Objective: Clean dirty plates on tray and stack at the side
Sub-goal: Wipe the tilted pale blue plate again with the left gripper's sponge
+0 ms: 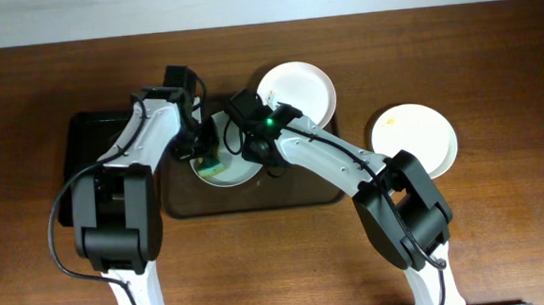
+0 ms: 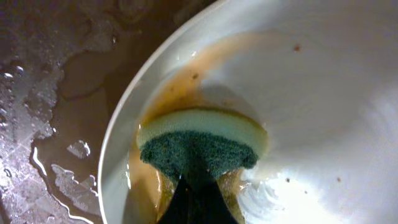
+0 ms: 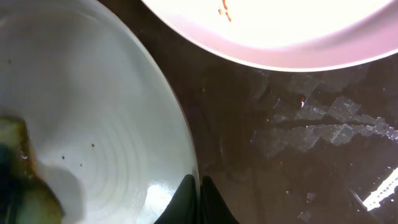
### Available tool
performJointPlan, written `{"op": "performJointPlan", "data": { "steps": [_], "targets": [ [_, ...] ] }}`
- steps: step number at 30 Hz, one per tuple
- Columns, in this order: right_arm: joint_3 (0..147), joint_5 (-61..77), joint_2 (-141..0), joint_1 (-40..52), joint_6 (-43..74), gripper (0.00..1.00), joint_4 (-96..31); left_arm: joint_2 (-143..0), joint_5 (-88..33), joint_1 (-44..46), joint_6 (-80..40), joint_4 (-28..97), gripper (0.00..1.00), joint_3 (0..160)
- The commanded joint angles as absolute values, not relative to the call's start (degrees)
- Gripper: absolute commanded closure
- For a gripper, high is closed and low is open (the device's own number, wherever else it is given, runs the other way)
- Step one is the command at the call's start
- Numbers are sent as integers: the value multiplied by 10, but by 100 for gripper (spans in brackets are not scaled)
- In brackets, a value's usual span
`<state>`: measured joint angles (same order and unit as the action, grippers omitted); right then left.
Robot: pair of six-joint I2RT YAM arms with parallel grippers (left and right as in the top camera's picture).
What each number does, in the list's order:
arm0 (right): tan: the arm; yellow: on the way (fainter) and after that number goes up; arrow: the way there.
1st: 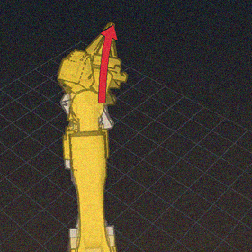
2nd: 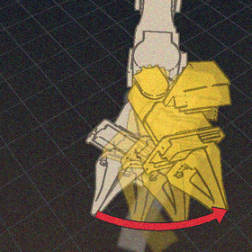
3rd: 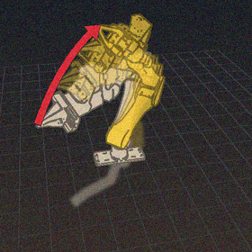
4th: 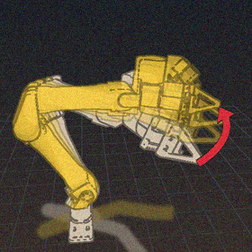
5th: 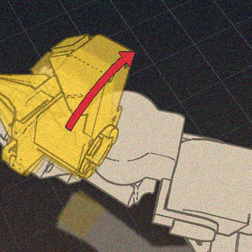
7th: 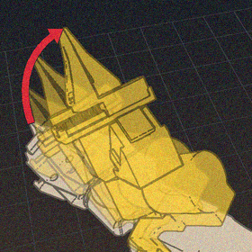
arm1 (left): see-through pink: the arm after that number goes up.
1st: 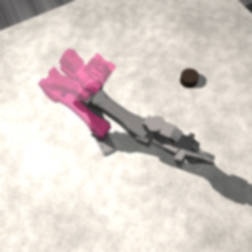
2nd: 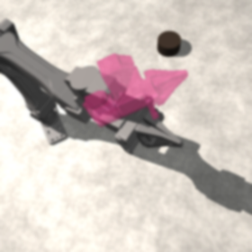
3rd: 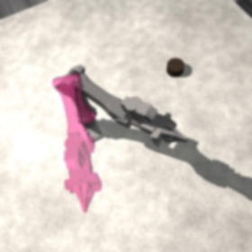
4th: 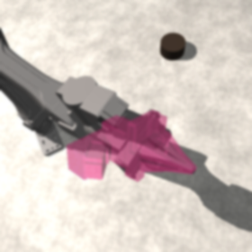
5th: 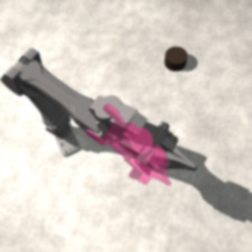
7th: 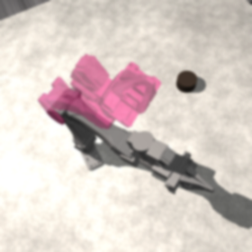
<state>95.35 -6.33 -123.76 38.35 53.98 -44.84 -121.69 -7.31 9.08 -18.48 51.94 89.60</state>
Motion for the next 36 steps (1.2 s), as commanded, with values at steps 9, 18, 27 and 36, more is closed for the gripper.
{"op": "performJointPlan", "data": {
  "steps": [9, 18, 27, 36],
  "targets": [
    [951, -62, -1242, 385, 529, 96, -445, -1219, 148, 140, -218, 383, 99, 762],
    [950, -48, -1242, 385, 510, 96, -440, -1121, 98, 135, -196, 431, 99, 747],
    [950, 84, -1265, 385, 405, 79, -405, -1075, 57, 134, -197, 481, 99, 747],
    [994, 156, -1276, 318, 250, 56, -323, -1070, 38, 105, -189, 486, 99, 749]
  ]
}}
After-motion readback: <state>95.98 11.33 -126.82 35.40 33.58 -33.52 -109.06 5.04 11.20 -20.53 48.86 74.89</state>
